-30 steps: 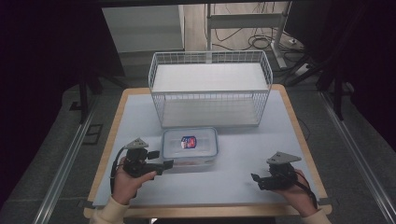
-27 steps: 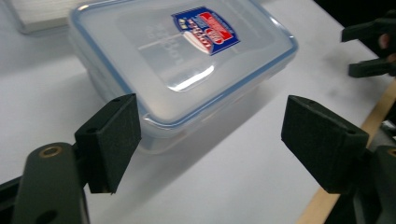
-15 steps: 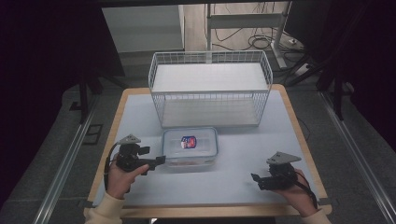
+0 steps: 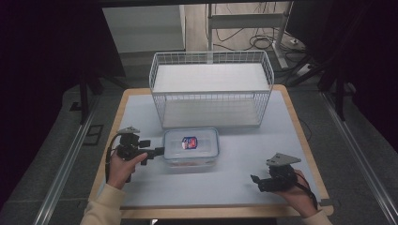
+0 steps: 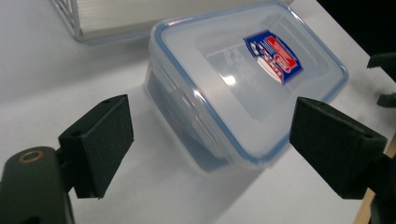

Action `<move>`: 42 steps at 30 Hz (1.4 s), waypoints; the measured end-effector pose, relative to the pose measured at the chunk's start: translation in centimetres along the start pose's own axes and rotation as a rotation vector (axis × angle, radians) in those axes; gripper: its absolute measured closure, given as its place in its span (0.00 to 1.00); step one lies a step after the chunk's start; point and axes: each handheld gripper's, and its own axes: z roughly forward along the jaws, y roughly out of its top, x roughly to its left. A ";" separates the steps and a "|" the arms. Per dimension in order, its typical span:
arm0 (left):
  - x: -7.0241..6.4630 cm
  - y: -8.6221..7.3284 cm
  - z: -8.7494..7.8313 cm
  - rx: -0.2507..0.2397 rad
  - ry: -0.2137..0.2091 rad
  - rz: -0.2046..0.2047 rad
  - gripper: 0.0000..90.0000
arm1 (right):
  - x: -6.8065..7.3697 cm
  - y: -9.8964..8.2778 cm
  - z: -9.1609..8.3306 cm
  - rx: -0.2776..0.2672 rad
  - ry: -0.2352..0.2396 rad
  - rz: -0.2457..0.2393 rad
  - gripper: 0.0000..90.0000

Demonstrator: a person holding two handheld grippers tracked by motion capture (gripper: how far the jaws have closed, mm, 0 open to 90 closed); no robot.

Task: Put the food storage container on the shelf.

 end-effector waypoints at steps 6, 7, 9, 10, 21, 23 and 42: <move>0.6 0.6 1.8 0.023 -0.043 -0.020 0.16 | -0.1 0.0 0.0 0.003 -0.007 0.004 0.16; 0.7 0.6 2.1 0.024 -0.056 -0.030 0.16 | -0.1 0.0 0.0 0.002 -0.007 0.007 0.16; 0.9 0.7 2.5 0.028 -0.076 -0.037 0.17 | -0.1 0.0 0.0 0.005 -0.008 0.008 0.16; 0.8 0.7 2.7 0.032 -0.077 -0.040 0.17 | -0.1 0.1 0.1 0.004 -0.006 0.007 0.16; 1.3 0.5 3.9 0.076 -0.113 -0.064 0.19 | 0.3 3.0 0.8 -0.073 0.111 0.075 0.16; 1.4 0.4 4.0 0.080 -0.119 -0.065 0.19 | 0.4 3.3 1.0 -0.078 0.122 0.081 0.16; 1.8 0.3 3.8 0.054 -0.142 -0.113 0.30 | -0.4 11.6 9.8 -0.035 0.392 0.333 0.16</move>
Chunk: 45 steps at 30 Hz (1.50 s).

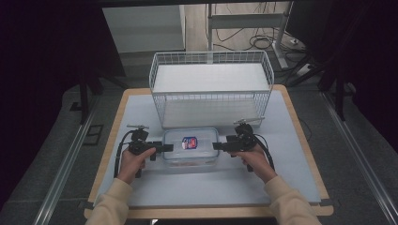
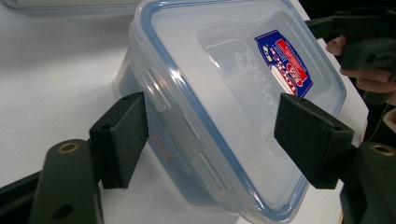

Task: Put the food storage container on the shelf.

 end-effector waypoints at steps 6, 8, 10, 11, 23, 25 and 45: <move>0.2 0.0 -0.1 -0.001 -0.007 0.000 0.30 | -0.5 0.8 1.2 0.007 0.060 0.038 0.18; 0.2 0.0 -0.1 -0.002 -0.008 -0.001 0.31 | -0.6 0.8 1.4 0.020 0.065 0.042 0.18; 0.2 0.0 -0.1 -0.002 -0.008 0.000 0.31 | -0.7 0.8 1.5 0.024 0.065 0.046 0.18; 0.2 0.0 -0.1 -0.002 -0.008 -0.001 0.31 | -0.9 0.7 1.8 0.038 0.069 0.061 0.18; 0.3 -0.1 -0.2 -0.009 -0.010 -0.015 0.33 | -1.3 0.3 2.3 0.079 0.168 0.167 0.31; 0.3 -0.1 -0.2 -0.009 -0.010 -0.016 0.33 | -1.3 0.3 2.2 0.079 0.171 0.178 0.33; 0.3 -0.8 -1.2 -0.052 -0.036 -0.017 0.46 | -1.2 0.1 0.9 0.065 0.191 0.148 0.47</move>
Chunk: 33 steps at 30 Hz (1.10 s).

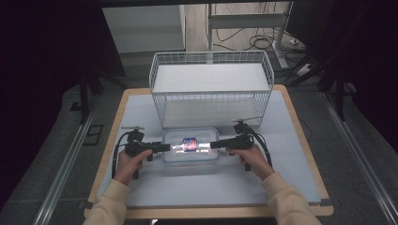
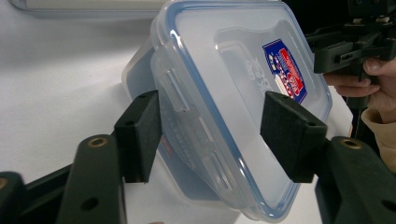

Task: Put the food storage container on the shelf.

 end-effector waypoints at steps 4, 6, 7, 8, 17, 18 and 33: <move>-0.2 -0.2 -0.2 -0.004 0.001 0.016 0.48 | 0.3 -0.2 -0.2 -0.004 -0.005 -0.017 0.48; -0.6 -0.5 -0.4 -0.012 0.005 0.022 0.49 | 0.7 -0.5 -0.6 -0.007 -0.006 -0.031 0.51; -0.6 -0.5 -0.4 -0.012 0.005 0.022 0.49 | 0.7 -0.5 -0.6 -0.007 -0.006 -0.031 0.51; -0.7 -0.7 -0.4 -0.019 -0.009 0.008 0.49 | 0.8 -0.6 -0.6 -0.012 -0.009 -0.043 0.52; -1.2 -1.4 -0.7 -0.039 -0.006 0.003 0.50 | 1.4 -1.2 -1.0 -0.037 -0.018 -0.055 0.55; -1.2 -1.4 -0.7 -0.039 -0.006 0.003 0.50 | 1.4 -1.2 -1.0 -0.037 -0.018 -0.055 0.55; -1.8 -1.7 -1.0 -0.053 0.000 0.005 0.53 | 1.8 -1.8 -1.4 -0.066 -0.012 -0.007 0.59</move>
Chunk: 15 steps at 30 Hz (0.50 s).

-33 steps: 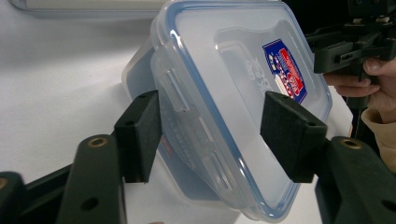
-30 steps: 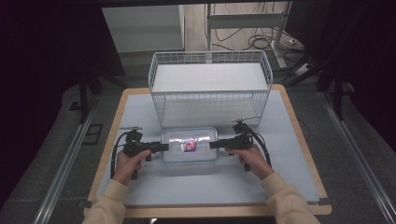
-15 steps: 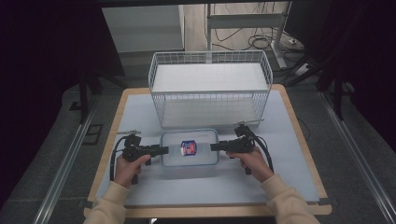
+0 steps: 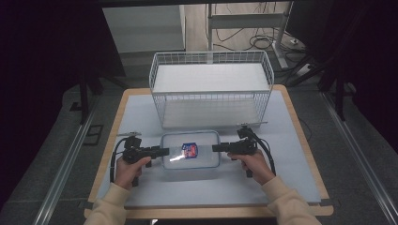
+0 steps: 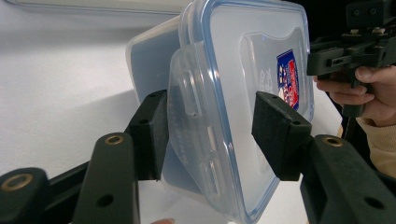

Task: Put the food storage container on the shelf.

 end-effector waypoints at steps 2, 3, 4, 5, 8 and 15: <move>-0.1 0.0 -0.1 0.000 0.001 0.003 0.53 | 0.1 -0.1 -0.1 -0.005 -0.005 0.009 0.59; -0.1 0.0 -0.1 0.000 0.001 0.003 0.53 | 0.1 -0.1 -0.1 -0.005 -0.005 0.009 0.59; -0.2 0.0 -0.1 -0.002 0.000 0.001 0.53 | 0.2 -0.1 -0.1 -0.002 -0.007 0.009 0.59; -0.3 0.0 -0.1 -0.001 0.001 0.004 0.54 | 0.3 -0.1 -0.2 -0.004 -0.010 0.009 0.60; -0.6 0.0 0.0 0.003 0.007 0.019 0.54 | 0.4 -0.2 -0.5 -0.012 -0.007 0.013 0.60; -0.9 0.0 0.1 0.007 0.011 0.030 0.54 | 0.3 -0.2 -0.8 -0.020 -0.002 0.015 0.61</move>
